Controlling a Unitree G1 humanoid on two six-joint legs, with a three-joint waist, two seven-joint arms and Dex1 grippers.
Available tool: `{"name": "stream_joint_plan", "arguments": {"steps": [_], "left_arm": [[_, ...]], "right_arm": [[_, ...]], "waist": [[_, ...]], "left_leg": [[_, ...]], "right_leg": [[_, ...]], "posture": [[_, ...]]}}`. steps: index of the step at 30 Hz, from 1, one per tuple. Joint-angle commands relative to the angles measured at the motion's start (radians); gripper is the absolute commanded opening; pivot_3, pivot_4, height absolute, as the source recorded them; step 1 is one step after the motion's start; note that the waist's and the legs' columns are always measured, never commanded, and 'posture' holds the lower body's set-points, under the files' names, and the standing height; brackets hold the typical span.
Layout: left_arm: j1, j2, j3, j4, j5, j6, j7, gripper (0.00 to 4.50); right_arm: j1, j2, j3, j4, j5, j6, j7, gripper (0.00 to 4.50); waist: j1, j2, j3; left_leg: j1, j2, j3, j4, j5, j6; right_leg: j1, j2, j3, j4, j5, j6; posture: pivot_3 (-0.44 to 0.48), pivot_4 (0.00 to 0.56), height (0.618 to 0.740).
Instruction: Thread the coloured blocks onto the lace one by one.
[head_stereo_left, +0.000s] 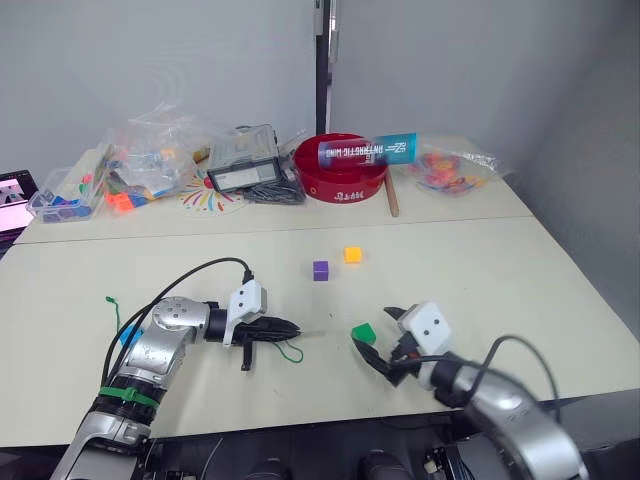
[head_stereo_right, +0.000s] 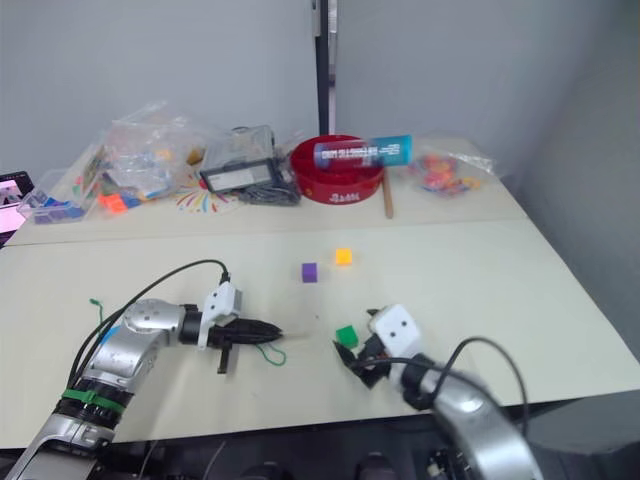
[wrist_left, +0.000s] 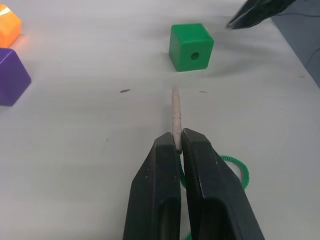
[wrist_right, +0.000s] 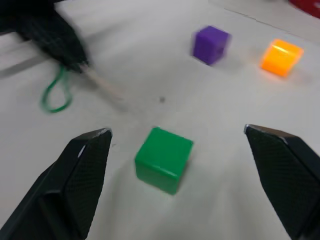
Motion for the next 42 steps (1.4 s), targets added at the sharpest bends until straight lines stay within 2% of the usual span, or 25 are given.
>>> {"name": "stream_joint_plan", "arguments": {"steps": [1, 4, 10, 14, 20, 23, 28, 29, 30, 31, 38, 42], "left_arm": [[-0.014, 0.007, 0.011, -0.008, 0.0, -0.015, -0.007, 0.0], [-0.012, 0.016, 0.013, -0.015, -0.003, -0.012, -0.01, 0.0], [0.025, 0.031, 0.017, -0.078, -0.014, 0.007, -0.003, 0.0], [0.045, 0.042, 0.019, -0.114, -0.02, 0.02, 0.002, 0.0], [0.063, 0.049, 0.02, -0.153, -0.025, 0.038, 0.015, 0.0], [0.067, 0.05, 0.023, -0.16, -0.025, 0.042, 0.018, 0.0], [0.071, 0.052, 0.025, -0.169, -0.026, 0.05, 0.022, 0.0], [0.072, 0.052, 0.025, -0.171, -0.027, 0.051, 0.023, 0.0], [0.072, 0.052, 0.025, -0.173, -0.027, 0.05, 0.023, 0.0], [0.072, 0.052, 0.024, -0.176, -0.028, 0.05, 0.023, 0.0], [0.064, 0.033, 0.006, -0.212, -0.024, 0.054, 0.041, 0.0], [0.059, 0.019, -0.01, -0.209, -0.011, 0.044, 0.048, 0.0]], "right_arm": [[-0.125, -0.124, 0.019, 0.09, 0.083, -0.087, 0.304, 4.49], [-0.286, -0.165, 0.109, 0.232, 0.046, -0.165, 0.466, 4.49], [-0.524, -0.079, 0.247, 0.647, -0.126, -0.497, 0.601, 4.49], [-0.585, -0.029, 0.293, 0.829, -0.169, -0.643, 0.686, 4.49], [-0.625, 0.022, 0.292, 0.964, -0.193, -0.73, 0.73, 4.49], [-0.631, 0.038, 0.284, 0.998, -0.201, -0.753, 0.737, 3.71], [-0.62, 0.055, 0.268, 1.011, -0.196, -0.748, 0.727, 2.0], [-0.614, 0.057, 0.262, 1.002, -0.19, -0.738, 0.724, 1.54], [-0.606, 0.057, 0.256, 0.982, -0.183, -0.715, 0.718, 1.33], [-0.597, 0.055, 0.249, 0.958, -0.178, -0.695, 0.708, 1.21], [-0.442, 0.06, 0.231, 0.59, -0.187, -0.336, 0.515, 1.21], [-0.381, 0.064, 0.245, 0.493, -0.21, -0.25, 0.434, 1.21]], "waist": [[-0.002, 0.0, 0.0], [-0.007, 0.0, 0.0], [-0.005, 0.0, 0.0], [0.0, 0.0, 0.0], [0.001, 0.0, 0.0], [0.0, 0.0, 0.0], [-0.001, 0.0, 0.0], [-0.001, 0.0, 0.0], [0.0, 0.0, 0.0], [0.0, 0.0, 0.0], [0.012, 0.0, 0.0], [0.019, 0.0, 0.0]], "left_leg": [[0.0, 0.0, 0.0, 0.0, 0.0, 0.0], [0.0, 0.001, 0.0, 0.0, 0.0, 0.0], [-0.002, 0.001, 0.001, 0.001, 0.0, 0.0], [-0.005, 0.001, 0.0, 0.002, 0.0, 0.0], [-0.005, 0.001, 0.0, 0.002, 0.0, 0.0], [-0.005, 0.001, 0.0, 0.002, 0.0, 0.0], [-0.004, 0.001, 0.0, 0.002, 0.0, 0.0], [-0.004, 0.001, 0.0, 0.002, 0.0, 0.0], [-0.004, 0.001, 0.0, 0.002, 0.0, 0.0], [-0.005, 0.001, 0.0, 0.002, 0.0, 0.0], [-0.005, 0.001, 0.0, 0.002, 0.0, 0.0], [-0.005, 0.0, 0.0, 0.002, 0.0, 0.0]], "right_leg": [[0.0, 0.0, 0.0, 0.0, 0.0, 0.0], [0.0, 0.001, 0.0, 0.0, 0.0, 0.0], [-0.002, 0.0, 0.0, 0.001, 0.0, 0.0], [-0.004, -0.002, 0.0, 0.001, 0.0, 0.0], [-0.004, -0.003, 0.0, 0.001, 0.0, 0.0], [-0.004, -0.002, 0.0, 0.001, 0.0, 0.0], [-0.004, -0.002, 0.0, 0.002, 0.0, 0.0], [-0.004, -0.002, 0.0, 0.002, 0.0, 0.0], [-0.004, -0.002, 0.0, 0.002, 0.0, 0.0], [-0.004, -0.002, 0.0, 0.002, 0.0, 0.0], [-0.005, -0.003, 0.0, 0.002, 0.0, 0.0], [-0.005, -0.003, 0.0, 0.002, 0.0, 0.0]], "posture": [[0.0, 0.15, 0.74], [0.0, 0.15, 0.74], [0.0, 0.15, 0.74], [0.0, 0.15, 0.74], [0.0, 0.15, 0.74], [0.0, 0.15, 0.74], [0.0, 0.15, 0.74], [0.0, 0.15, 0.74], [0.0, 0.15, 0.74], [0.0, 0.15, 0.74], [0.0, 0.15, 0.74], [0.0, 0.15, 0.74]]}}
